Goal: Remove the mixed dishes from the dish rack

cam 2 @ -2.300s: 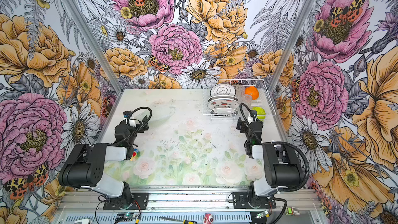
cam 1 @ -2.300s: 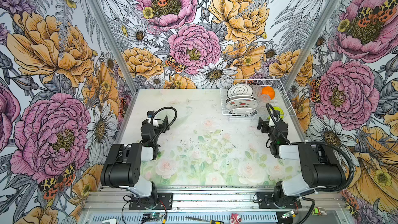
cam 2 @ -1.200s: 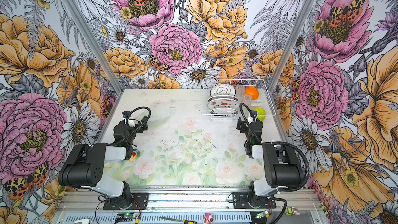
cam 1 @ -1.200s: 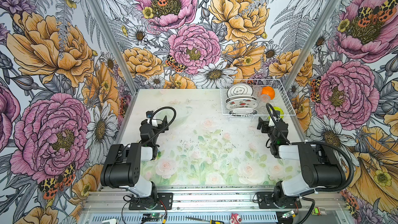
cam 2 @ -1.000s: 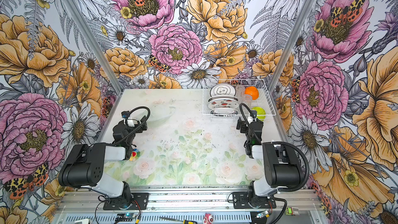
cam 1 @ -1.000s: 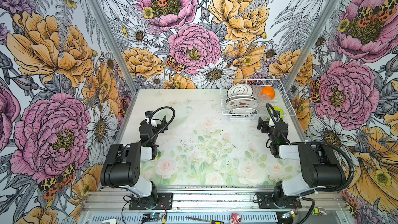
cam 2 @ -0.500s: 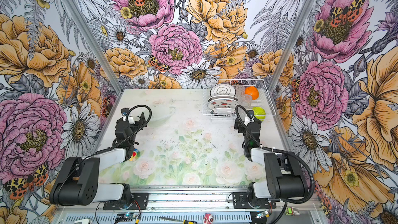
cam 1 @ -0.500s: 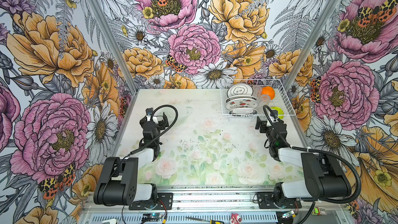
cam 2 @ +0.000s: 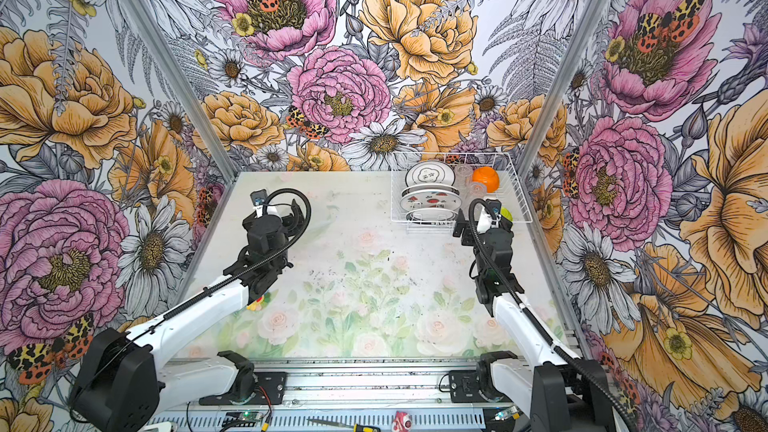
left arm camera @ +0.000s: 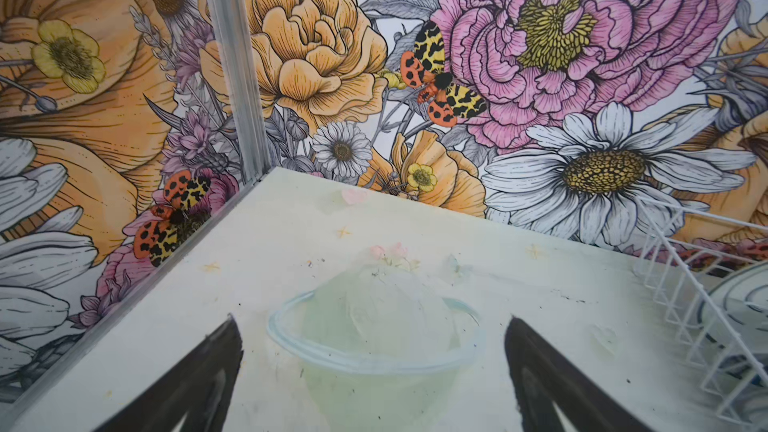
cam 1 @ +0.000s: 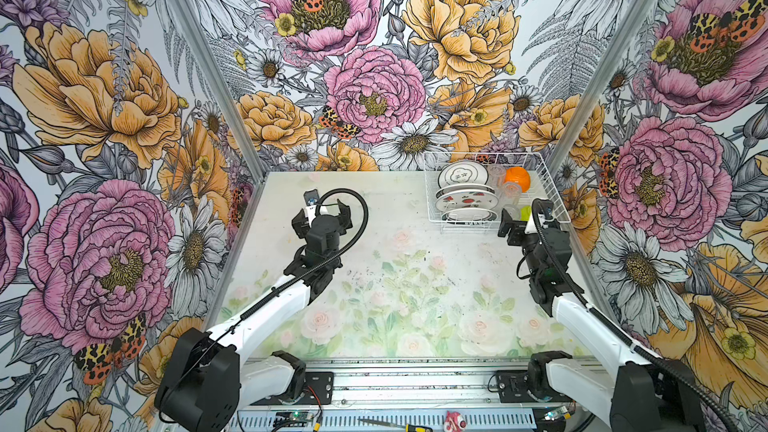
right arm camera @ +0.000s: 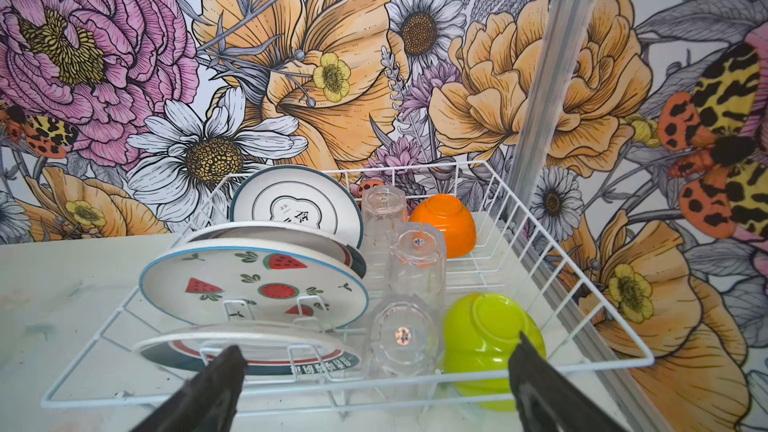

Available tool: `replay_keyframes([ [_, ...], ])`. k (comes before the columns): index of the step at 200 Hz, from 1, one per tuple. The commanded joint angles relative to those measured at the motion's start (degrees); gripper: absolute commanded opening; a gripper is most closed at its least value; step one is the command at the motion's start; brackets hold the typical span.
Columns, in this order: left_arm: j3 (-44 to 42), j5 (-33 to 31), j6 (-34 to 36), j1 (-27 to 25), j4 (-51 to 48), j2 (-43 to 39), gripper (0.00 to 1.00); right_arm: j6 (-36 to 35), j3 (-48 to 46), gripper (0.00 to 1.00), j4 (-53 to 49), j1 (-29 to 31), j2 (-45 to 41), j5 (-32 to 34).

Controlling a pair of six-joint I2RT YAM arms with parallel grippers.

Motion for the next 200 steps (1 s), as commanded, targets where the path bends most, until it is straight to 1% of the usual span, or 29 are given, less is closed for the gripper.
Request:
replay_keyframes([
  [1,7.1,-1.3,-8.3,-4.4,-16.1,4.5,0.99,7.0,1.4,0.99,-10.7,0.0,-3.1,-2.4],
  [14,12.6,0.5,-10.1,-7.0,-22.2,8.6,0.99,8.6,1.5,0.99,-14.4,-0.1,-5.0,-4.7],
  [34,19.5,4.6,-10.9,-9.9,-26.2,14.8,0.99,10.9,1.6,0.99,-20.3,-0.1,-7.2,-6.4],
  [56,25.3,14.8,-13.4,-10.5,-26.3,21.2,0.99,11.9,1.0,0.99,-24.3,-0.2,-9.2,-7.8],
  [68,28.7,19.1,-14.2,-10.7,-26.3,24.8,0.99,13.1,-0.1,0.99,-24.7,-0.2,-10.5,-8.7],
  [90,34.2,24.6,-14.4,-11.3,-26.3,30.5,0.98,15.5,-1.6,0.99,-24.8,-0.3,-11.5,-11.1],
  [116,39.3,28.4,-15.1,-11.5,-26.7,34.7,0.97,16.8,-2.2,0.97,-25.2,-0.2,-10.5,-14.3],
  [121,40.0,30.5,-15.3,-11.4,-26.7,36.9,0.96,16.8,-2.3,0.97,-25.4,-0.1,-10.2,-14.8],
  [127,40.8,31.2,-15.4,-11.5,-26.8,37.8,0.95,17.0,-2.5,0.96,-25.4,-0.1,-9.9,-15.1],
  [136,42.0,31.4,-15.3,-11.5,-26.7,38.8,0.89,17.1,-2.8,0.95,-25.6,0.0,-9.6,-15.4],
  [144,42.8,31.3,-15.1,-11.7,-26.7,39.6,0.86,17.1,-3.0,0.95,-25.7,0.1,-9.3,-15.5],
  [200,48.5,33.7,-15.2,-12.1,-26.8,45.3,0.81,18.3,-5.3,0.93,-26.1,0.6,-9.9,-16.1],
])
